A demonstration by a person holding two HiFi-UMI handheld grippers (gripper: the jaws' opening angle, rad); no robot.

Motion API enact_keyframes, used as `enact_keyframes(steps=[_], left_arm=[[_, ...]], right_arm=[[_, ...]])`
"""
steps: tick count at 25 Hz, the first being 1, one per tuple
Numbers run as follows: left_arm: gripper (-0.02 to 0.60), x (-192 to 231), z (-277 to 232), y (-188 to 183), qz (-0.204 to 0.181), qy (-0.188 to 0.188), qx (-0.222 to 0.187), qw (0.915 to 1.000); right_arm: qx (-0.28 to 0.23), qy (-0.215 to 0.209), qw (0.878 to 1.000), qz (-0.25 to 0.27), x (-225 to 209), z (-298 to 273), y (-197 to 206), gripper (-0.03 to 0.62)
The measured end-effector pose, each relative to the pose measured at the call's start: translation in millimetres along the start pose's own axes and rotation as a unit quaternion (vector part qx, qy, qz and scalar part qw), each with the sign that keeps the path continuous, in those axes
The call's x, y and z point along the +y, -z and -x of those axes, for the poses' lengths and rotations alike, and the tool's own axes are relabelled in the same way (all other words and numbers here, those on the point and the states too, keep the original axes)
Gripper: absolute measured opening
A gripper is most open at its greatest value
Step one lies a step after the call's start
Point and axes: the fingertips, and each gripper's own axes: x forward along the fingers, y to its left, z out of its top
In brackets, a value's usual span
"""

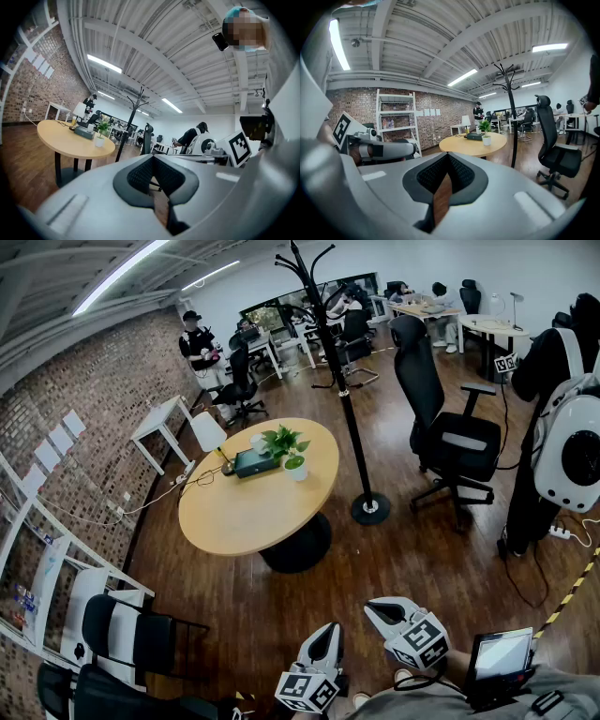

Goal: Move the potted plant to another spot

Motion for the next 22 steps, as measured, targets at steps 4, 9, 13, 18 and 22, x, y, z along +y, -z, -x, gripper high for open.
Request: enact_keyframes(steps=[4,9,13,18,22], left_arm=[[0.000,3,-16,-3,0.000,-0.006,-0.001,1.0000],[0.000,3,-37,-5,0.003,-0.018,-0.006,0.9998],[0.000,4,-48,-2,0.007,-0.022,-0.002,0.9997],[0.000,29,-64,2,0.012,-0.022,-0.002,0.9997],[0.000,64,-79,-1,0.019,-0.015,-0.002,0.9997]], right_arm=[[-0.002,-0.003,1.000,0.003,-15,-6,-4,0.006],[-0.003,-0.011,1.000,0.003,-35,-9,-7,0.006],[0.002,-0.011,1.000,-0.004,-48,-14,-1,0.006],[0.008,-0.010,1.000,-0.008,-61,-38,2,0.006],[0.013,0.000,1.000,-0.007,-70,-73,4,0.006]])
